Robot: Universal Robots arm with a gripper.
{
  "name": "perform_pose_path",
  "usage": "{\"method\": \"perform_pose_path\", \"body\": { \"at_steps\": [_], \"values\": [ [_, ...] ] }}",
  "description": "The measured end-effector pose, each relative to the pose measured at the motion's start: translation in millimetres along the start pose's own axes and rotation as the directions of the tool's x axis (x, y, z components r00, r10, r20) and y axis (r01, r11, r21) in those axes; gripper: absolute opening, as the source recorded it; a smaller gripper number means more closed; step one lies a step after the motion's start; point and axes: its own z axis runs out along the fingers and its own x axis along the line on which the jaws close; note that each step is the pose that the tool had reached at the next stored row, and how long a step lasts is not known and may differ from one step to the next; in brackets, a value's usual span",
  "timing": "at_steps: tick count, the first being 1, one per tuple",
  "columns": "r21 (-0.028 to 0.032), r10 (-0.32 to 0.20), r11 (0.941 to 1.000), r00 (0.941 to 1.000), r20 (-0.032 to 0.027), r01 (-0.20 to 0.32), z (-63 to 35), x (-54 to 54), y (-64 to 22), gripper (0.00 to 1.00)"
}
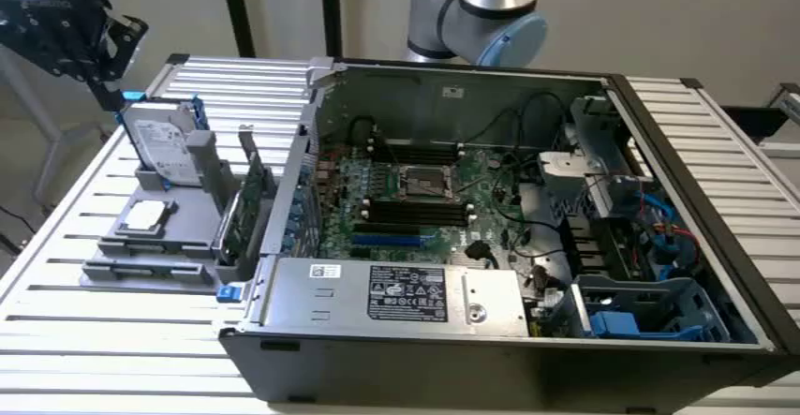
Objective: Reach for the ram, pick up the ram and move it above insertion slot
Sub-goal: 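Reach for the ram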
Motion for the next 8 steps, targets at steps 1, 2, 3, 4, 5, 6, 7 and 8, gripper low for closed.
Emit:
{"method": "perform_pose_path", "body": {
  "at_steps": [1, 2, 3, 4, 5, 6, 7, 8],
  "values": [
    [0.0, 0.0, 1.0, 1.0, 0.0, 0.0, -0.1, 0.0, 0.0, 0.11],
    [0.0, 0.0, 1.0, 1.0, 0.0, 0.0, -0.3, 0.0, 0.0, 0.11],
    [0.0, 0.0, 1.0, 1.0, 0.0, 0.0, -0.4, 0.0, 0.0, 0.11],
    [0.0, 0.0, 1.0, 1.0, 0.0, 0.0, -0.5, 0.0, 0.0, 0.11],
    [0.0, 0.0, 1.0, 1.0, 0.0, 0.0, -0.6, 0.0, 0.0, 0.11],
    [0.0, 0.0, 1.0, 1.0, 0.0, 0.0, -0.7, 0.0, 0.0, 0.11],
    [0.0, 0.0, 1.0, 1.0, 0.0, 0.0, -0.8, 0.0, 0.0, 0.11],
    [0.0, 0.0, 1.0, 1.0, 0.0, 0.0, -0.8, 0.0, 0.0, 0.11]
  ]
}}
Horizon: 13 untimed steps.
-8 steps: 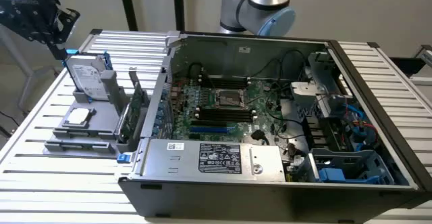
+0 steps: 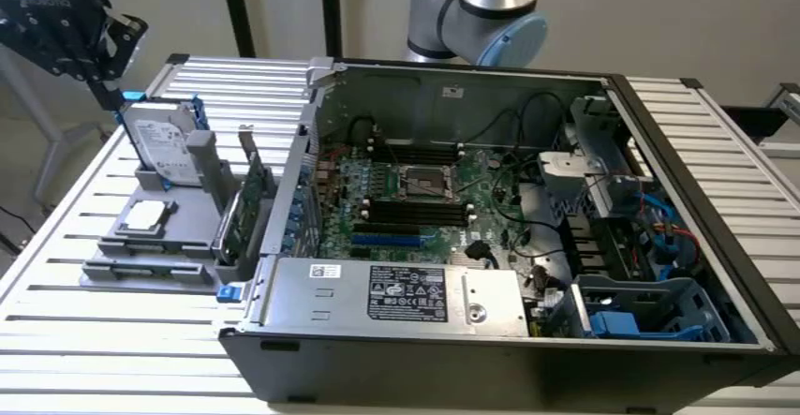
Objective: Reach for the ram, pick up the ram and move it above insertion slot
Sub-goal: 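Reach for the ram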
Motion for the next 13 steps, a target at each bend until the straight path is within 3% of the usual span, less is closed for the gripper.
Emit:
{"method": "perform_pose_path", "body": {
  "at_steps": [7, 13],
  "values": [
    [0.0001, 0.0, 1.0, 1.0, -0.0003, 0.0, -0.2, 0.0, -2.2, 0.11],
    [0.0, 0.0, 1.0, 1.0, -0.0036, 0.0, -0.7, -2.9, -27.1, 0.11]
  ]
}}
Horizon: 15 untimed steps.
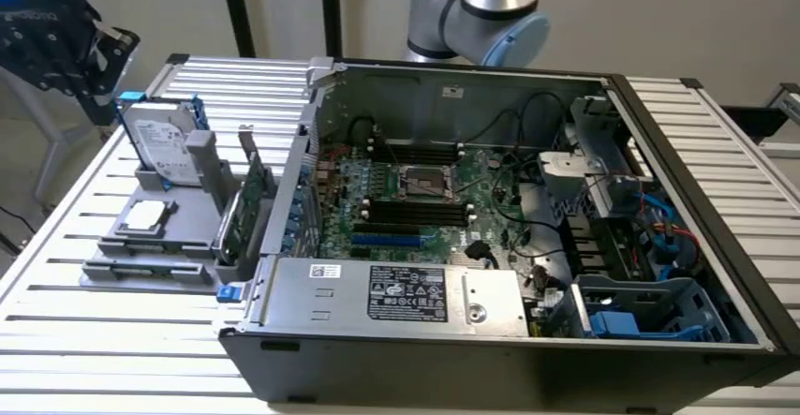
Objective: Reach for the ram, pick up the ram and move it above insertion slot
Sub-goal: 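Reach for the ram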
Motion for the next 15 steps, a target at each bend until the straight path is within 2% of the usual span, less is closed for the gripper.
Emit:
{"method": "perform_pose_path", "body": {
  "at_steps": [6, 8, 9, 11, 15],
  "values": [
    [0.0001, 0.0, 1.0, 1.0, -0.0002, 0.0, 0.7, -3.9, -24.1, 0.11],
    [0.0008, 0.0, 1.0, 1.0, -0.0004, 0.0, 1.4, -5.9, -29.2, 0.11],
    [0.001, 0.0, 1.0, 1.0, -0.0007, 0.0, 1.7, -6.9, -29.9, 0.11],
    [0.0029, -0.011, 0.9999, 0.9999, -0.0058, 0.011, 2.2, -7.4, -30.1, 0.11],
    [0.0041, -0.077, 0.997, 0.997, -0.013, 0.077, 3.1, -7.5, -30.1, 0.11]
  ]
}}
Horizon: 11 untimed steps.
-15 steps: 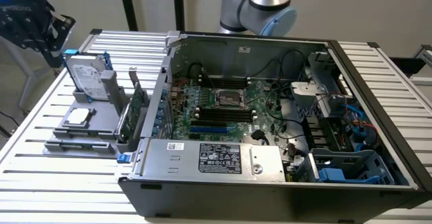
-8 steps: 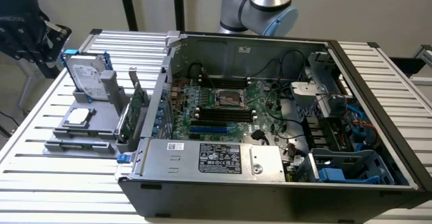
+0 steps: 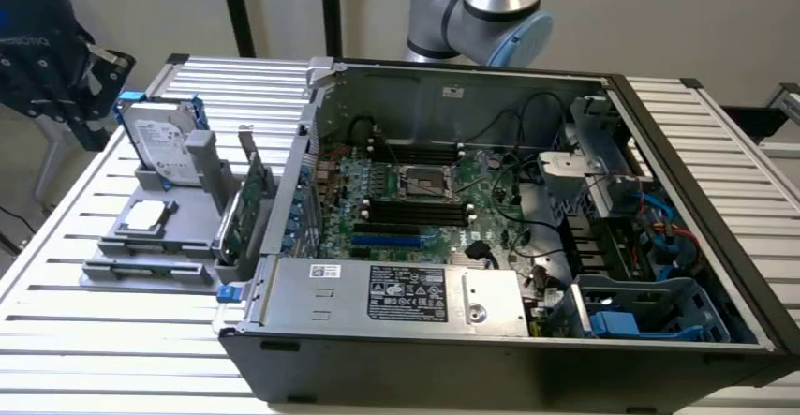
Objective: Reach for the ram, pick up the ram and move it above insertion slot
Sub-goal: 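Reach for the ram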
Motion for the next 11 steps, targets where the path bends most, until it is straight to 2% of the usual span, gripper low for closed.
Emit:
{"method": "perform_pose_path", "body": {
  "at_steps": [3, 6, 11],
  "values": [
    [0.0007, -0.055, 0.9985, 0.9985, -0.0026, 0.055, 0.7, 0.0, 0.0, 0.11],
    [0.0014, -0.109, 0.9941, 0.9941, -0.0045, 0.109, 1.4, -0.1, -0.1, 0.11],
    [0.002, -0.199, 0.98, 0.98, -0.0077, 0.199, 3.1, -0.1, -0.1, 0.11]
  ]
}}
